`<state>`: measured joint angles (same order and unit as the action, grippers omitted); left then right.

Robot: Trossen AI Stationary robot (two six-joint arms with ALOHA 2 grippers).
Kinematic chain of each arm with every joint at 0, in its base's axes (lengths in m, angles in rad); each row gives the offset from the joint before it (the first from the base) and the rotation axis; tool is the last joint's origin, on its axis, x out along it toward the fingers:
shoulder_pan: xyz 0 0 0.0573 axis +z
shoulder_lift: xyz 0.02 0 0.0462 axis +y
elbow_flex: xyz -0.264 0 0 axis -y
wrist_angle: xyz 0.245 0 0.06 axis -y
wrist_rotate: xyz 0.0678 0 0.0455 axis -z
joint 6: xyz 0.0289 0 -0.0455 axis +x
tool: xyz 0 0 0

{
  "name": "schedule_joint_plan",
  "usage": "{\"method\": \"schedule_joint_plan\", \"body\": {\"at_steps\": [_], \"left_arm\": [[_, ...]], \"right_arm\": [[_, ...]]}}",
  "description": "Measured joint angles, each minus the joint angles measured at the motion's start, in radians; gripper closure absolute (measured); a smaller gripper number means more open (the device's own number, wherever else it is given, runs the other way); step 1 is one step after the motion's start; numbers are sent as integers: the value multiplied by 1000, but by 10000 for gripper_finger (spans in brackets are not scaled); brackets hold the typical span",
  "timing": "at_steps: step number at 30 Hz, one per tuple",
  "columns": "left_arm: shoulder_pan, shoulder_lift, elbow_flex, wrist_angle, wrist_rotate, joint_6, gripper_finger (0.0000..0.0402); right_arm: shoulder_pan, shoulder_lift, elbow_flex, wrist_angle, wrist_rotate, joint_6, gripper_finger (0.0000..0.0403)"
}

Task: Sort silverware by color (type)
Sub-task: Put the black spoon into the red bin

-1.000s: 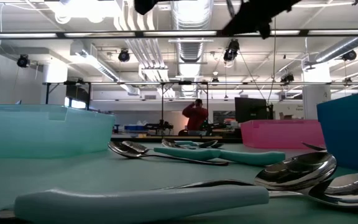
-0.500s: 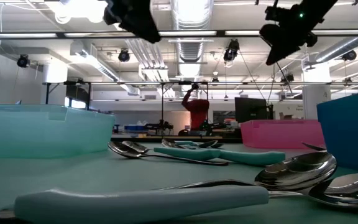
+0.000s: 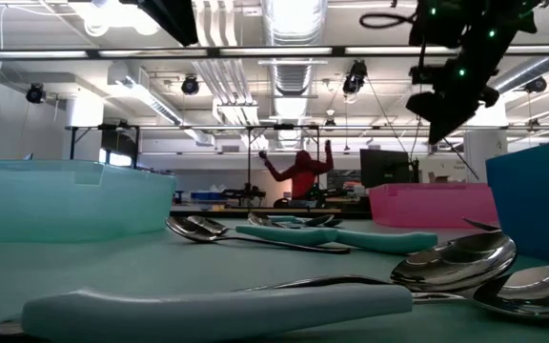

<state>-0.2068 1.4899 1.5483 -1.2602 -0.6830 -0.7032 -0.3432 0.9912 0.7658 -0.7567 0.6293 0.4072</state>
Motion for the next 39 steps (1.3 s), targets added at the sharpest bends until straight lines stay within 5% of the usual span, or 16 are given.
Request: {"method": "schedule_joint_plan", "body": {"at_steps": [10, 20, 27, 31, 39], "left_arm": [[29, -10, 10, -4, -119, -19, 294], [73, -11, 10, -6, -44, -40, 294], [118, -11, 3, -35, 168, -13, 294], [110, -10, -37, -51, 379, -28, 294], [-39, -8, -190, -54, 756, -281, 294]], "right_arm": [[-80, 0, -31, 9, -44, -6, 394], [-80, 0, -46, 14, -54, -15, 391], [-80, 0, -47, 15, -73, -41, 347], [-80, 0, -47, 15, -80, -60, 309], [-76, 0, -47, 64, -112, -59, 256]]}}
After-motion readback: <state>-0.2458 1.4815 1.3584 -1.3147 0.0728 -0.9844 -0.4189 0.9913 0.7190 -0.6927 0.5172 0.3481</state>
